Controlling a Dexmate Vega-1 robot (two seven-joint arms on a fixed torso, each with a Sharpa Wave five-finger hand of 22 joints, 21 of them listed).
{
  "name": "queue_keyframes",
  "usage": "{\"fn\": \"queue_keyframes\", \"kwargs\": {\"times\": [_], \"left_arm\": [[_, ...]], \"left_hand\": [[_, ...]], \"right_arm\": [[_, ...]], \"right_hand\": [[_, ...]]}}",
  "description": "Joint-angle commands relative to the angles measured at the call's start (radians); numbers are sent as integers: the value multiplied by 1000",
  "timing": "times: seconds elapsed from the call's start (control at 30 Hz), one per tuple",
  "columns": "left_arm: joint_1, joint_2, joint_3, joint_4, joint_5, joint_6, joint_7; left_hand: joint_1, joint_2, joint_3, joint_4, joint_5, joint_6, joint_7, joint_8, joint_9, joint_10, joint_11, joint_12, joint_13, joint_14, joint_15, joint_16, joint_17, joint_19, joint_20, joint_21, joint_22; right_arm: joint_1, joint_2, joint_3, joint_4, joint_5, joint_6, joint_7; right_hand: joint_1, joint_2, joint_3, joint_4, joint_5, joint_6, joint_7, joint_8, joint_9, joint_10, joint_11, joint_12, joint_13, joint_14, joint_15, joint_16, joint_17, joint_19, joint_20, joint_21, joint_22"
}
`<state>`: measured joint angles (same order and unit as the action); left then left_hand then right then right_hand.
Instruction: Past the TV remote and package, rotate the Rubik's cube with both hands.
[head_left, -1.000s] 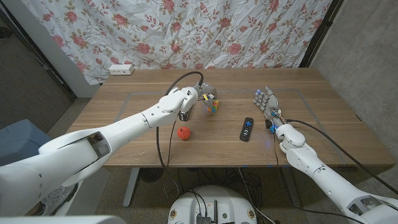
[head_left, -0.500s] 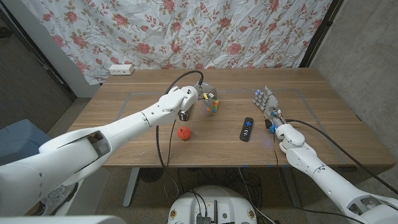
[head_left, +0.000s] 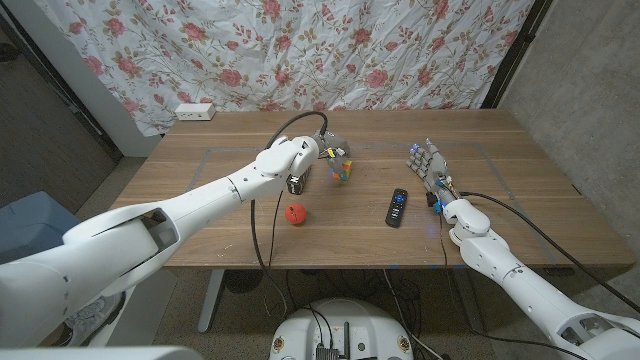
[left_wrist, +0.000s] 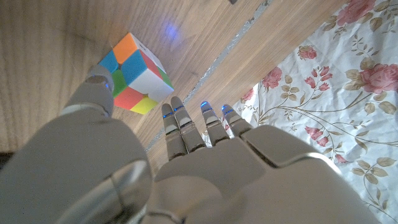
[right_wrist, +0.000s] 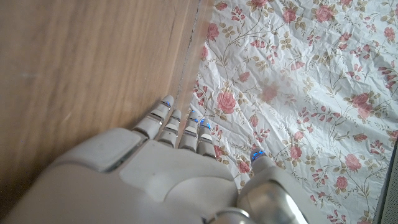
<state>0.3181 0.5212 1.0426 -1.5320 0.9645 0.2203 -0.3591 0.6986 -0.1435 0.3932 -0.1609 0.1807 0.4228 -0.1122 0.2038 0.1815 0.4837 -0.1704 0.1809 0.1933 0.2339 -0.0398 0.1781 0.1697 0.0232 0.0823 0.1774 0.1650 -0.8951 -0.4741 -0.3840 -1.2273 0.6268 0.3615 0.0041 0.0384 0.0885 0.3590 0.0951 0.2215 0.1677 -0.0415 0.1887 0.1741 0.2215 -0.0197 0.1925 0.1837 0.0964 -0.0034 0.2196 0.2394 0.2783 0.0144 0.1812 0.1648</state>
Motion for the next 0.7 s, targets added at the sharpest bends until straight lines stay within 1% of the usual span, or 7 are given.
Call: {"fn": "queue_keyframes", "kwargs": {"times": [0.03, 0.07, 0.13, 0.3, 0.37, 0.57, 0.7], "left_arm": [[-13, -3, 7, -2, -1, -9, -38], [-13, -4, 6, -2, -1, -7, -41], [-18, -6, 7, -2, -5, -8, -57], [-23, -8, 10, -3, -3, -5, -77], [-21, -7, 9, -4, 0, -5, -66], [-17, -9, 6, -3, -4, -2, -59], [-14, -10, 7, -4, 0, 3, -49]], "left_hand": [[-14, -12, -13, 2, -6, -21, 5, -6, 3, -21, 6, -2, 3, -16, -33, -2, 6, -14, 10, -1, 5], [-16, -10, -15, 3, -6, -32, 10, -9, 3, -33, 11, -3, 3, -22, -33, -2, 6, -19, 8, -1, 5], [-19, -15, -19, 2, -7, -38, 11, -10, 3, -40, 9, -2, 3, -32, -35, -3, 6, -25, 7, -1, 5], [-22, -11, -22, 2, -7, -50, 8, -12, 3, -57, 13, -1, 4, -43, -31, -3, 7, -38, 11, -2, 5], [-16, 0, -17, 1, -3, -29, -3, -1, 3, -57, 13, 4, 4, -38, -32, 2, 7, -40, 14, 0, 5], [5, 26, -3, -3, 6, -21, -2, 2, 3, -44, 9, 14, 4, -22, -35, 10, 7, -32, 21, 6, 5], [22, 40, 6, -6, 11, -14, -4, 5, 3, -24, 2, 22, 4, -7, -44, 15, 7, -23, 23, 10, 5]], "right_arm": [[-8, -2, 3, -2, 3, 1, 1], [-8, -3, 3, -3, 3, 1, 0], [-9, -3, 4, -3, 4, 1, 1], [-8, -3, 3, -2, 4, 2, 2], [-8, -3, 3, -2, 3, 2, 2], [-9, -4, 3, -5, 3, -3, 0], [-9, -5, 4, -4, 3, -3, -1]], "right_hand": [[1, 12, -2, -6, -3, 1, -6, 2, 4, 10, -3, -1, 3, 3, -1, 5, 2, 2, 6, 6, 3], [0, 12, -2, -6, -3, 1, -6, 2, 4, 10, -3, -1, 3, 3, -2, 5, 2, 2, 6, 6, 3], [-1, 11, -3, -6, -3, 1, -7, 2, 4, 11, -3, -1, 3, 3, 0, 6, 3, 2, 7, 6, 3], [-3, 10, -5, -5, -4, 1, -8, 2, 4, 11, -3, -1, 3, 3, -1, 6, 4, 2, 8, 6, 3], [-5, 10, -6, -4, -4, 1, -8, 2, 4, 11, -3, -1, 3, 4, -3, 7, 4, 2, 8, 6, 3], [-6, 9, -6, -3, -4, 3, -10, 2, 4, 13, -3, 0, 3, 5, -3, 7, 4, 2, 9, 6, 3], [-7, 9, -7, -3, -4, 3, -11, 2, 4, 13, -3, 0, 3, 5, -6, 7, 4, 2, 9, 6, 3]]}}
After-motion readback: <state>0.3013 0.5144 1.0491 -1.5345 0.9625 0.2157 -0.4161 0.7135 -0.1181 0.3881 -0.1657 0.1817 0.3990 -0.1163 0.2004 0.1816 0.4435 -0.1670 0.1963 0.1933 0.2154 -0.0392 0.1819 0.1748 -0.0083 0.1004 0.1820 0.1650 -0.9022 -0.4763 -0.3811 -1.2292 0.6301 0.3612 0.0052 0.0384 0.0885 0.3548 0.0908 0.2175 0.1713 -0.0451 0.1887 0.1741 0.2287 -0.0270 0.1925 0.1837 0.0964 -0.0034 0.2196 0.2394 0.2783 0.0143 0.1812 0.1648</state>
